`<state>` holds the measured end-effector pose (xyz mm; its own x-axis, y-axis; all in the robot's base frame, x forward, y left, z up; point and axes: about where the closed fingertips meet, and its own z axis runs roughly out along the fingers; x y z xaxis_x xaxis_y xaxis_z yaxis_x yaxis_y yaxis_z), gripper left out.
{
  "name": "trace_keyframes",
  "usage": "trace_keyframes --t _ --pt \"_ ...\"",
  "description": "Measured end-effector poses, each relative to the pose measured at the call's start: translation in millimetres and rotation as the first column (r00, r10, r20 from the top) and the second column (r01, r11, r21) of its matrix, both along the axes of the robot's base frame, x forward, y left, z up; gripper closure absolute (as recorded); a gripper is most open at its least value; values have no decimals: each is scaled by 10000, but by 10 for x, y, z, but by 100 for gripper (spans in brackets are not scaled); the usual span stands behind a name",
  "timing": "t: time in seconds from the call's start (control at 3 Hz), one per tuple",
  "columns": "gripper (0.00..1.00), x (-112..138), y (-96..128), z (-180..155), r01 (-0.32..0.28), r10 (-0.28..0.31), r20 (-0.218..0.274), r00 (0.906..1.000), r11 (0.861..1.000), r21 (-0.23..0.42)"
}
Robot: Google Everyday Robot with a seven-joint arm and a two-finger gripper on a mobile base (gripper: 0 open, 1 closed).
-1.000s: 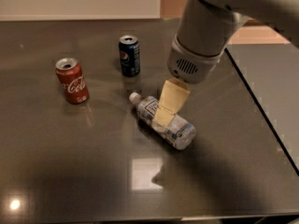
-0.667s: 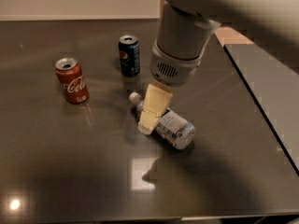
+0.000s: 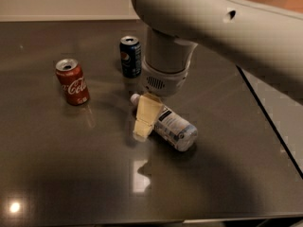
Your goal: Pick blue plastic bottle
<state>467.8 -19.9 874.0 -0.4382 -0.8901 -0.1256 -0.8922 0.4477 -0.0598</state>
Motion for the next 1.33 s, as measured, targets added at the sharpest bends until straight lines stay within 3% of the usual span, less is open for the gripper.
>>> trace_keyframes --t 0.33,1.0,1.33 --pt "0 53 -67 -149 103 -103 32 9999 9998 -197" --pt "40 120 -179 -343 111 -117 -136 9998 9987 -490" --pt "64 109 -198 -246 -54 48 -186 9998 9994 -346"
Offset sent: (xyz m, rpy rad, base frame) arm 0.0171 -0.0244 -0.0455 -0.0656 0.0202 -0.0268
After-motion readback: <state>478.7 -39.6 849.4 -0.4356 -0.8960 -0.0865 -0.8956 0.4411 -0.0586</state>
